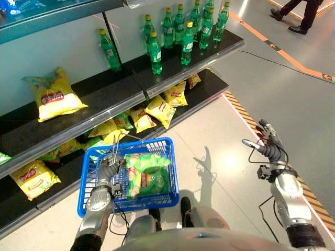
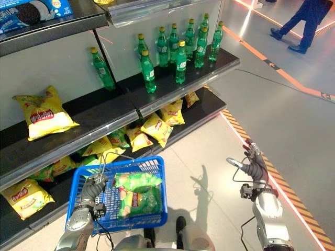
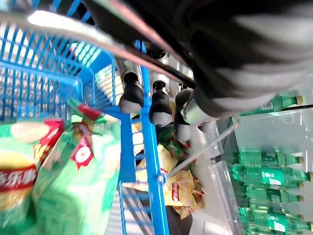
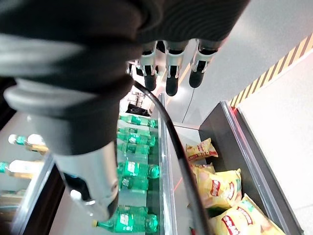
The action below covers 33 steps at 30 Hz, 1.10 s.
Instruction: Pick up the snacks into the basket
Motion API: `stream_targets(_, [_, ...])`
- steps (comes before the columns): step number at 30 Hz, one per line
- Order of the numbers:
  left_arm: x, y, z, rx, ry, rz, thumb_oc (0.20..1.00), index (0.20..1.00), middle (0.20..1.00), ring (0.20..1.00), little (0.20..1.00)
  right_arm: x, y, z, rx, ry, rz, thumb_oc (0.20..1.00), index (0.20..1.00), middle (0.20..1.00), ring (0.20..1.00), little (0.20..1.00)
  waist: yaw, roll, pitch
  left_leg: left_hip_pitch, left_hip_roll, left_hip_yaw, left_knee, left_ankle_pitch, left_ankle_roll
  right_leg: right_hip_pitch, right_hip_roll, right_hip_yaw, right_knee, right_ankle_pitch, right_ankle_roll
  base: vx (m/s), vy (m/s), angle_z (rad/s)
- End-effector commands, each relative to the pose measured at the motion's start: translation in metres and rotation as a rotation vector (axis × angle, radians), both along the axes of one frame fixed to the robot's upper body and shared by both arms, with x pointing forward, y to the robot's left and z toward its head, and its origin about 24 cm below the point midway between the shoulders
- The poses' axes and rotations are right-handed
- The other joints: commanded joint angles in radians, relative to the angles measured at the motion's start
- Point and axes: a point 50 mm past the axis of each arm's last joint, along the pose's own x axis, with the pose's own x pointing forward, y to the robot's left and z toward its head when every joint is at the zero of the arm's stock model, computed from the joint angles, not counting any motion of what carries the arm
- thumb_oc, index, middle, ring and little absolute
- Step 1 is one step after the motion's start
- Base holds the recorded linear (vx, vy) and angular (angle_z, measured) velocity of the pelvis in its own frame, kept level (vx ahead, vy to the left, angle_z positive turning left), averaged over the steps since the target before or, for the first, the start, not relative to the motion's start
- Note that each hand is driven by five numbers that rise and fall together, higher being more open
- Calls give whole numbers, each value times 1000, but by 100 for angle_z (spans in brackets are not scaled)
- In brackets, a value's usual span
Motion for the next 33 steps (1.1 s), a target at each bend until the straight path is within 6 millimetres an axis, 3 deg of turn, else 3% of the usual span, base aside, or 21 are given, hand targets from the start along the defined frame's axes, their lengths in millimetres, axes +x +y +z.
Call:
stream_targets(1, [32, 19, 68, 145, -335, -38, 200, 200, 200, 200, 200, 18, 10, 21, -33, -123, 32, 1000, 1000, 1000, 1000, 1000, 2, -29, -13, -11, -16, -16, 72, -67, 4, 33, -16, 50, 136, 121, 59, 174, 22, 72])
stream_targets(4, [34, 19, 71, 145, -354, -32, 200, 200, 200, 200, 200, 24, 8, 27, -46, -143, 19, 1000, 1000, 1000, 1000, 1000, -6, -28, -13, 17, -26, -60, 42, -69, -10, 4, -33, 74, -38, 82, 33, 193, -45, 32])
stream_targets(5, [35, 19, 72, 135, -362, -25, 200, 200, 200, 200, 200, 27, 8, 27, -53, -141, 19, 1000, 1000, 1000, 1000, 1000, -7, -23, -15, 24, -27, -79, 30, -74, -22, 3, -52, 81, -168, 70, 31, 200, -133, 27])
stream_targets(8, [38, 16, 74, 123, -370, -34, 200, 200, 200, 200, 200, 26, 4, 31, -95, -139, 16, 1000, 1000, 1000, 1000, 1000, -25, -32, -16, 60, -29, -123, 6, -94, -50, -7, -79, 182, -355, 135, 64, 219, -170, 44])
stream_targets(9, [39, 14, 73, 112, -370, -42, 200, 200, 200, 200, 200, 24, 2, 31, -103, -137, 10, 1000, 1000, 1000, 1000, 1000, -15, -42, -25, 55, -34, -137, 19, -106, -56, 18, -82, 182, -379, 123, 64, 154, -221, 66])
stream_targets(11, [38, 10, 71, 94, -370, -42, 200, 200, 200, 200, 200, 27, 1, 35, -114, -150, 14, 1000, 1000, 1000, 1000, 1000, -5, -54, -30, 39, -38, -155, 43, -121, -63, 26, -86, 164, -372, 126, 57, 106, -257, 98])
stream_targets(15, [41, 1, 72, 68, -383, -91, 200, 200, 200, 200, 200, 32, -8, 45, -151, -172, -4, 1000, 1000, 1000, 1000, 1000, 6, -43, -24, 1, -5, -212, 77, -107, -91, 27, -62, 123, -329, 93, 33, 89, -291, 88])
stream_targets(21, [46, -10, 77, 2, -408, -135, 200, 200, 200, 200, 200, 62, -15, 74, -209, -245, -35, 1000, 1000, 1000, 1000, 1000, 31, 6, 1, -42, 37, -290, 35, -58, -110, -5, -44, 61, -282, 52, 9, -11, -174, 64])
stream_targets(28, [46, -16, 83, -16, -431, -182, 200, 200, 200, 200, 200, 91, -9, 110, -282, -337, -36, 1000, 1000, 1000, 1000, 1000, 68, 40, 34, -76, 42, -342, -4, -20, -115, -66, -61, 16, -176, -4, -5, -25, -70, 31])
stream_targets(33, [45, -20, 84, -30, -435, -197, 200, 200, 200, 200, 200, 95, -12, 115, -317, -331, -49, 1000, 1000, 1000, 1000, 1000, 78, 49, 38, -72, 35, -363, -24, -11, -117, -66, -80, -6, -152, -22, -3, 10, -15, 23])
